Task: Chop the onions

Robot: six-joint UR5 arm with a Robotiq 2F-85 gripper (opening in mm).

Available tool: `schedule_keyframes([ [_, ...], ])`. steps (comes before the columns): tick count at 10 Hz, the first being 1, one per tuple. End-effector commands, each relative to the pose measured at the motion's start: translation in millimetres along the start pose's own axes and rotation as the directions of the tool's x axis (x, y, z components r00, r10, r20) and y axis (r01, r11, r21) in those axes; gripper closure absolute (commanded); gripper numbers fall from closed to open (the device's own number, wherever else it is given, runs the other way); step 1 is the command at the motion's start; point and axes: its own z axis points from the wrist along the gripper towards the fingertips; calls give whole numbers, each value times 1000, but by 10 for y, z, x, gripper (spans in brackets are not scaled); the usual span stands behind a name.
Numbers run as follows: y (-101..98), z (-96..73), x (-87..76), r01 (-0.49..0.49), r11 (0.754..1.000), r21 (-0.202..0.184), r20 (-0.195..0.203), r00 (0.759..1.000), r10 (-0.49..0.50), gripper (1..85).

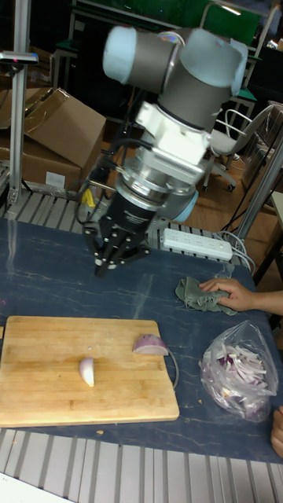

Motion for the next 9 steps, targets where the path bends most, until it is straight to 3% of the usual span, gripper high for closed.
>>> schedule_keyframes([
  [1, -495, -47, -227, -5, 999, -43, 10, 1000, 6, 847],
  [2, -630, -6, -268, -17, 997, -81, 10, 1000, 17, 847],
  [4, -993, 172, -326, -32, 993, -113, 20, 999, 34, 847],
  [5, -1121, 320, -343, -31, 993, -118, 36, 999, 35, 847],
  [7, -1405, 595, -339, 11, 997, -82, 46, 999, -7, 847],
  [9, -1344, 645, -284, 0, 994, -109, 17, 1000, 1, 847],
])
